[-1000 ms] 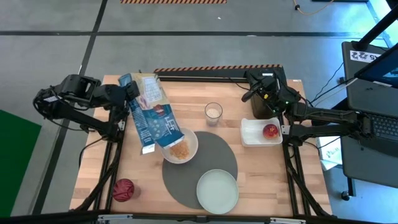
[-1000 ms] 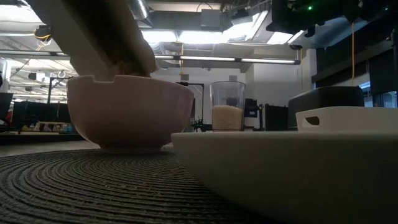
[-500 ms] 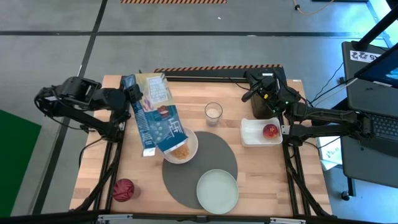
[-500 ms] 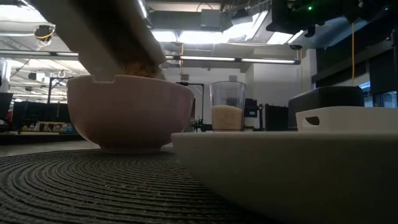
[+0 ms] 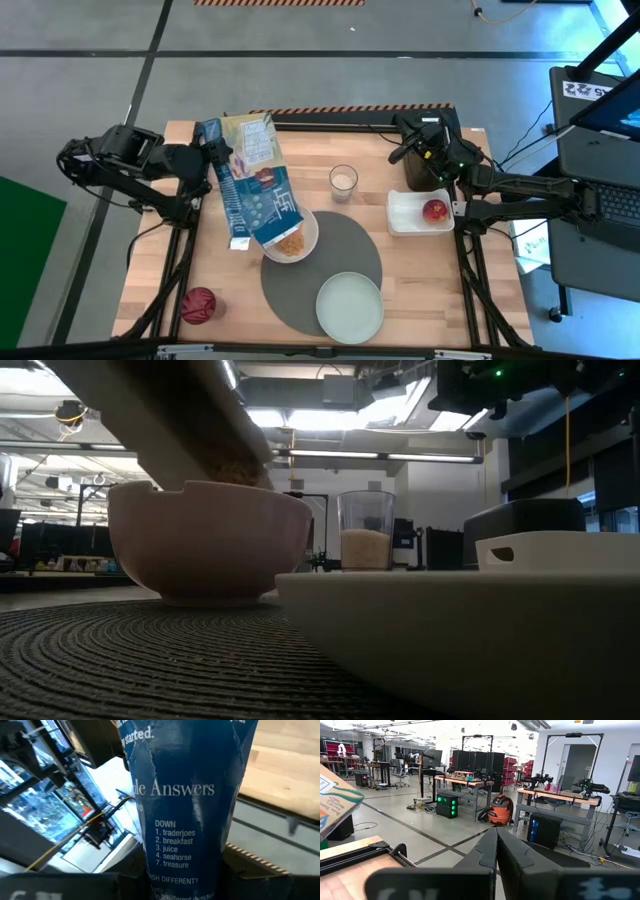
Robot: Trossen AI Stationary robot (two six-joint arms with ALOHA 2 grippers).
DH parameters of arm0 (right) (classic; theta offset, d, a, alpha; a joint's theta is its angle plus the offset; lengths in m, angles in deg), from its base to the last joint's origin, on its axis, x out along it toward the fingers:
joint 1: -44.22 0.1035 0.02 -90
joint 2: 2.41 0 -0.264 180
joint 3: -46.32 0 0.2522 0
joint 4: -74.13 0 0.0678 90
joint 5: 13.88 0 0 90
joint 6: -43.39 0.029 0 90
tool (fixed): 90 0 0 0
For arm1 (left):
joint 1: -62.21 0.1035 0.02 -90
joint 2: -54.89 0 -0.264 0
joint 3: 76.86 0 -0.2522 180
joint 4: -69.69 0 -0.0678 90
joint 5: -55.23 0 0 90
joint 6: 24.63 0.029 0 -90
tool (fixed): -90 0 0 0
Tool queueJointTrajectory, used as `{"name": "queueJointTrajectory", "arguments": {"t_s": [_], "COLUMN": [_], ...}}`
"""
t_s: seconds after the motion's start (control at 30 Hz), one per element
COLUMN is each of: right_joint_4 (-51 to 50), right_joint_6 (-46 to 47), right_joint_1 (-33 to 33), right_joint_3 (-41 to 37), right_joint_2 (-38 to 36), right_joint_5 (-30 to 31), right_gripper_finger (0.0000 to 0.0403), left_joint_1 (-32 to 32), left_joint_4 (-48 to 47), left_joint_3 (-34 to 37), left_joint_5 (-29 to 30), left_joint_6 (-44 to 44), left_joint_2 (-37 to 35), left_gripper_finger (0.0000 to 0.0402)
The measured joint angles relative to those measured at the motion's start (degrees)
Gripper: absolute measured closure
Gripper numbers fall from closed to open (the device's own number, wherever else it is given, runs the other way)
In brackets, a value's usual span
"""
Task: Arrange a breakfast setting
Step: Pour the cereal into the white bowl
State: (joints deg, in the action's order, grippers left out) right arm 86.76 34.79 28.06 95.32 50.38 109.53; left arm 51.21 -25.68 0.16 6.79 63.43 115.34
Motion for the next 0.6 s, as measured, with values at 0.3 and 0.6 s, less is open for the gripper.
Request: {"name": "queueJointTrajectory", "arguments": {"t_s": [0.3, 0.6], "right_joint_4": [-1.2, -1.2], "right_joint_6": [0.0, 0.0], "right_joint_1": [0.0, 0.0], "right_joint_3": [0.0, 0.0], "right_joint_2": [0.0, 0.0], "right_joint_5": [-1.2, -1.6], "right_gripper_finger": [0.0393, 0.0393], "left_joint_1": [-3.4, -4.2], "left_joint_4": [0.5, 0.9], "left_joint_3": [0.0, 0.0], "left_joint_5": [2.8, 4.5], "left_joint_6": [0.3, 0.7], "left_joint_2": [1.0, 1.1], "left_gripper_finger": [0.0283, 0.0283]}}
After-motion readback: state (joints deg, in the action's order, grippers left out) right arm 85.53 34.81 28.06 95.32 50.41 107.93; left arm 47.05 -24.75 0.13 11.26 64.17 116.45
